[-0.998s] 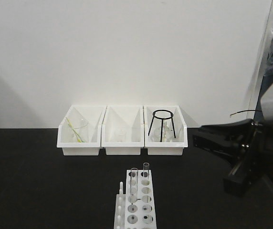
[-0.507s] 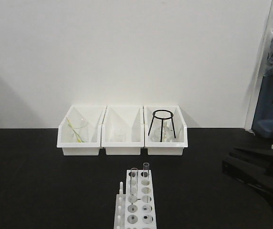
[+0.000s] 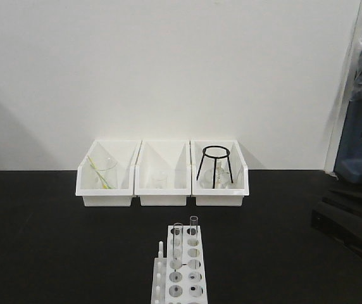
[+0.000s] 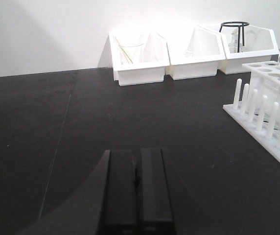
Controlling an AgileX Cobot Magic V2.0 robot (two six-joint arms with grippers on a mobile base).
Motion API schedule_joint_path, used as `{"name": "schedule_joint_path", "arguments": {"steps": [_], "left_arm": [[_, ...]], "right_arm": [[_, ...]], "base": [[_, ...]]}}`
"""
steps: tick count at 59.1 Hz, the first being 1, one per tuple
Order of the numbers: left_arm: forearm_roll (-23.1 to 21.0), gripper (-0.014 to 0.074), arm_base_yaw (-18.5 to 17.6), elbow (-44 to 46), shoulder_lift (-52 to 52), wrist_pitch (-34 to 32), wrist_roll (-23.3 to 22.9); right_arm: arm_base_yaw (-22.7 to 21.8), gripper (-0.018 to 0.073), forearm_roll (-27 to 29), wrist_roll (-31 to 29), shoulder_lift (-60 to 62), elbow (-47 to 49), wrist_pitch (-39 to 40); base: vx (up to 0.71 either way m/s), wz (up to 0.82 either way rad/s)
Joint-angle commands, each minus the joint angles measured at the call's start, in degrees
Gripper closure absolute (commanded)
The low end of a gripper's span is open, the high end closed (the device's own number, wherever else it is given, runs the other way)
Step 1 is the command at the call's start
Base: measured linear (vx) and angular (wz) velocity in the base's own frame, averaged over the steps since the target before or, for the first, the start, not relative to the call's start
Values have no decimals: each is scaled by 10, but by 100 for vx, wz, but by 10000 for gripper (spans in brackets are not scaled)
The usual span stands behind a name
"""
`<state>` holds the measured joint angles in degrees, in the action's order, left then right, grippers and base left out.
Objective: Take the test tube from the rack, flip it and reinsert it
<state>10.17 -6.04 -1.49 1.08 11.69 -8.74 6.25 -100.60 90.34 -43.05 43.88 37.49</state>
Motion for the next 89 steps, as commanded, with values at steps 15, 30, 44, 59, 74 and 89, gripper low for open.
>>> {"name": "schedule_joint_path", "arguments": {"steps": [15,30,44,59,74,89], "left_arm": [[-3,603,0,2,4,-47,-6],[-3,603,0,2,4,-47,-6],[-3,603,0,2,4,-47,-6],[-3,603,0,2,4,-47,-6],[-3,603,0,2,4,-47,-6],[-3,603,0,2,4,-47,-6]], "right_arm": [[4,573,282,-150,-43,15,-182],[61,573,788,-688,-57,15,-389],[63,573,935,-879,15,-21,-464],[-12,570,1002,-864,190,-248,-309],[-88,570,1006,-861,398,-421,-349],[-88,570,1001,-860,445,-457,-387]], "base": [[0,0],[0,0],[0,0],[0,0],[0,0],[0,0]]}}
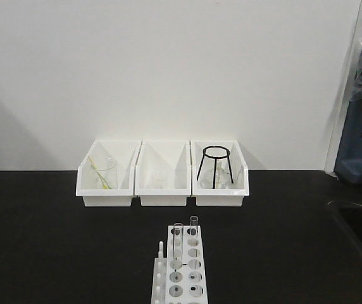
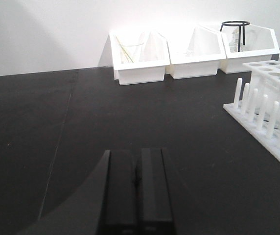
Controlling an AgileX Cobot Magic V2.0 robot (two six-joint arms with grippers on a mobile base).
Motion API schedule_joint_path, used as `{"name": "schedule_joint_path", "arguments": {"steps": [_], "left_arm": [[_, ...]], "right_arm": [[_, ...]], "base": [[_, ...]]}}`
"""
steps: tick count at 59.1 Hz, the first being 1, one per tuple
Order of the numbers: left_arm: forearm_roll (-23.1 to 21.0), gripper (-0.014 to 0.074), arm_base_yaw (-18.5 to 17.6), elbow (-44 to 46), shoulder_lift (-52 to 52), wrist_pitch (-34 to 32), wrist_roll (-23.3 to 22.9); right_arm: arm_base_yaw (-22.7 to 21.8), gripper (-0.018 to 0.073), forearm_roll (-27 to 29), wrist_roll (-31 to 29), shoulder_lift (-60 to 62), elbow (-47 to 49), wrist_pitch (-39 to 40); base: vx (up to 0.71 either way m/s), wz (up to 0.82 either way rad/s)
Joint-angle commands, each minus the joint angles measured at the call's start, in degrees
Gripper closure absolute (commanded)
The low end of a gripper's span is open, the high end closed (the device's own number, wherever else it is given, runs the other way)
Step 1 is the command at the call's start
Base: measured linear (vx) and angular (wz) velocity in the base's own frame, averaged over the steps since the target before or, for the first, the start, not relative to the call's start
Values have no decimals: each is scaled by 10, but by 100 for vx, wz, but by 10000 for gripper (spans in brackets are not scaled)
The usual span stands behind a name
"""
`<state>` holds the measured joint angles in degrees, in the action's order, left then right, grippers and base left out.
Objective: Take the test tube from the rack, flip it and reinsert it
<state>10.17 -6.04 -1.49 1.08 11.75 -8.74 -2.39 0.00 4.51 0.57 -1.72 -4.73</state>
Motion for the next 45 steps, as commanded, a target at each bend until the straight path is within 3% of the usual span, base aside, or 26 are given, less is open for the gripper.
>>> {"name": "schedule_joint_path", "arguments": {"steps": [1,45], "left_arm": [[-3,603,0,2,4,-47,-6],[-3,603,0,2,4,-47,-6]], "right_arm": [[-2,570,-4,-2,9,-1,34],[-2,570,-4,-2,9,-1,27]], "base": [[0,0],[0,0]]}}
